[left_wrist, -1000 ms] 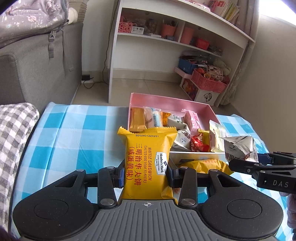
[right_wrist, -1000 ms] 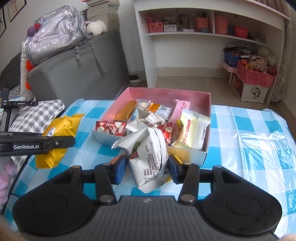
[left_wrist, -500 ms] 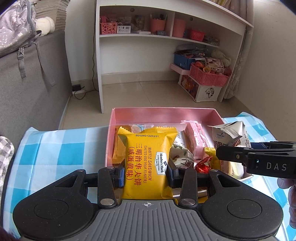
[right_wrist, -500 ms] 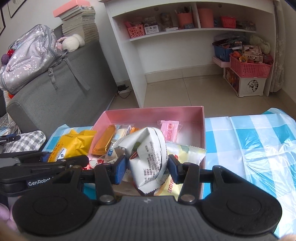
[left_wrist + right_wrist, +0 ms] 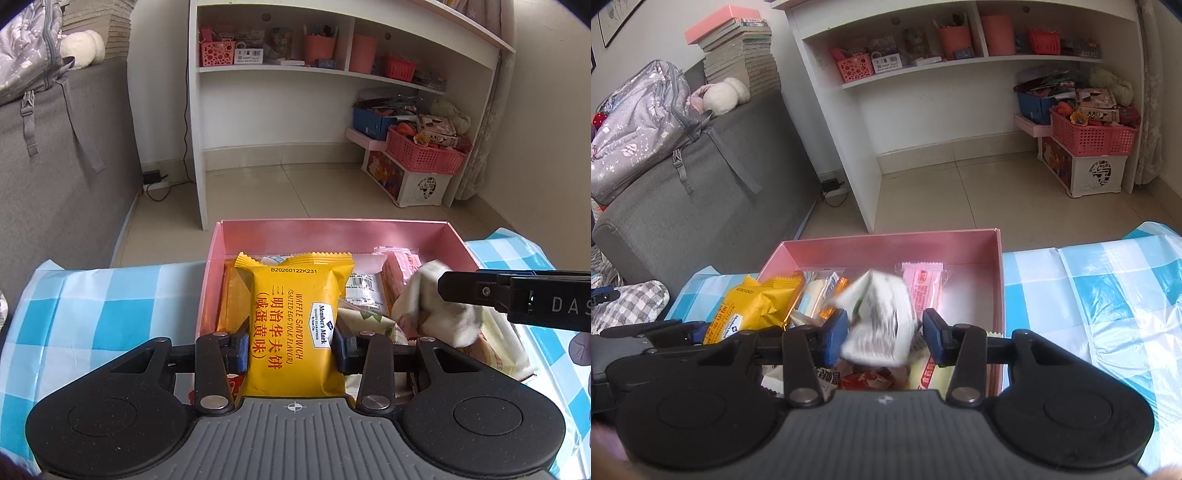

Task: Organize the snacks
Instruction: 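Carry both packs over the pink box and open both grippers inside, then withdraw both tools from the box back over the remaining snacks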

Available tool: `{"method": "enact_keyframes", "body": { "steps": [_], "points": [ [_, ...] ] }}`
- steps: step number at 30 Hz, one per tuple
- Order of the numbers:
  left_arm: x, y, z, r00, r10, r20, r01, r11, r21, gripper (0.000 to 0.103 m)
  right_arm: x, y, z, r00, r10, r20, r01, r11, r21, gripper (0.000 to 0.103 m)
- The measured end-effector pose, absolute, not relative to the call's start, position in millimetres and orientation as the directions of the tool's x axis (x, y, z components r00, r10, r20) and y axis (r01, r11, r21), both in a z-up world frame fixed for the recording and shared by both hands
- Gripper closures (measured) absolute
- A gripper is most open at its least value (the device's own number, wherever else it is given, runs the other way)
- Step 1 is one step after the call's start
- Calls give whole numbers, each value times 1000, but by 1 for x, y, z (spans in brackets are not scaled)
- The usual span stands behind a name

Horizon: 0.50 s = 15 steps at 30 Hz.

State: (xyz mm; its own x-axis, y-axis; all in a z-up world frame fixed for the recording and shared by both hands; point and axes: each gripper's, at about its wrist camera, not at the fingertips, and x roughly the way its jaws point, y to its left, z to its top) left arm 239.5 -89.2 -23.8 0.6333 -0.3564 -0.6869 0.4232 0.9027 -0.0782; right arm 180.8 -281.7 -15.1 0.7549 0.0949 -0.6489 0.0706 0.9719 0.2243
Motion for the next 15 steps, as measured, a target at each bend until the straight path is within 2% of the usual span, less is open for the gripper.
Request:
{"method": "enact_keyframes", "body": {
  "steps": [3,5,8,15],
  "points": [
    [238,-90,-22,647,-348,-678,417,906,-67,61,181,-282,-12,764,106,-636,62,970,236,62],
    [238,-89,-21,648,-349,-677,412,908,-74,52,179,-281,-10,767,109,-632,62,968,242,61],
    [233,-85,-18,655,-351,-669,408,909,-77,39,176,-281,-7,768,106,-632,65,968,241,55],
    [219,-72,-5,652,-358,-668,414,907,-81,28,163,-282,-2,763,91,-640,79,970,232,38]
  ]
}}
